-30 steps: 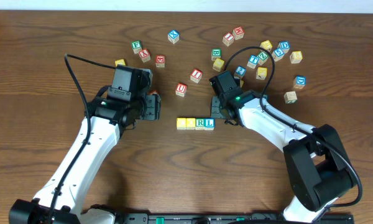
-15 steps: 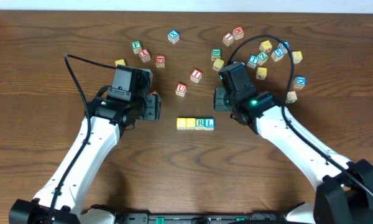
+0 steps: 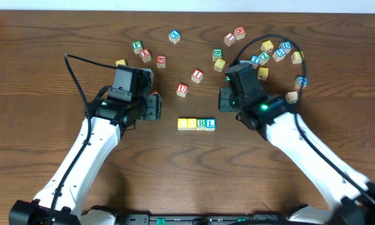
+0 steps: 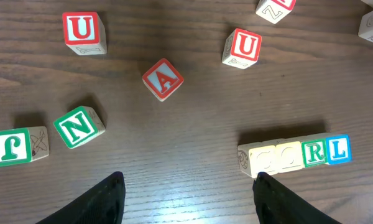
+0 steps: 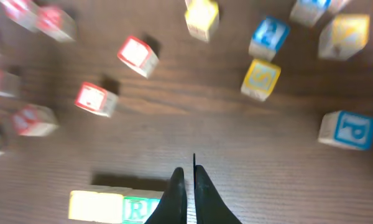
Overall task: Spell out CORL
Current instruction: 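Lift the right gripper away from the row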
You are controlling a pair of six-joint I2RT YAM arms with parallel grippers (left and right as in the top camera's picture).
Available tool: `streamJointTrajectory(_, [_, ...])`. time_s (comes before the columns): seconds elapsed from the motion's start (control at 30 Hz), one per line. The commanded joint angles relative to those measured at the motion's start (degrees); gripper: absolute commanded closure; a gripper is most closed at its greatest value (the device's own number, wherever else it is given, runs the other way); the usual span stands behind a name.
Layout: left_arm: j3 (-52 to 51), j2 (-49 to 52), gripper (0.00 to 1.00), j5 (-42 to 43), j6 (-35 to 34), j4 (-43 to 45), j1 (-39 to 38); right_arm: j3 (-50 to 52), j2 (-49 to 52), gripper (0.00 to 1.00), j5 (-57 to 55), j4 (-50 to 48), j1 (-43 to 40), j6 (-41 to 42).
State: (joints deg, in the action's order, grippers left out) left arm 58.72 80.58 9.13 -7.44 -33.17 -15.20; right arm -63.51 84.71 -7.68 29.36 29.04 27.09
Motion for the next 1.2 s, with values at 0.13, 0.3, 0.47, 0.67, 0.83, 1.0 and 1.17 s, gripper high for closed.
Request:
streamJointTrajectory(0.13, [0.0, -0.74, 0.35, 0.33, 0.52, 0.46, 0.13, -0.55, -11.91, 0.91, -4.59, 2.4, -0.35, -4.07])
streamJointTrajectory(0.3, [0.0, -3.08, 0.35, 0.33, 0.52, 0.48, 0.13, -0.55, -17.16, 0.98, -8.92, 8.87, -0.35, -4.04])
streamJointTrajectory(0.47, [0.0, -9.01, 0.35, 0.31, 0.55, 0.74, 0.13, -0.55, -18.16, 0.99, -8.96, 12.9, -0.35, -4.02])
streamJointTrajectory(0.67, [0.0, -13.86, 0.35, 0.28, 0.52, 0.66, 0.13, -0.55, -18.23, 0.19, -9.97, 11.74, -0.35, -4.0])
streamJointTrajectory(0.83, [0.0, -13.86, 0.35, 0.31, 0.52, 0.66, 0.13, -0.55, -18.23, 0.01, -10.19, 11.61, -0.35, -4.02])
streamJointTrajectory(1.0, [0.0, -13.86, 0.35, 0.31, 0.52, 0.66, 0.13, -0.55, -18.21, 0.01, -10.16, 12.28, -0.35, -4.02])
streamJointTrajectory(1.17, [0.0, -13.86, 0.35, 0.31, 0.52, 0.66, 0.13, -0.55, -18.16, 0.01, -10.14, 13.38, -0.35, -4.02])
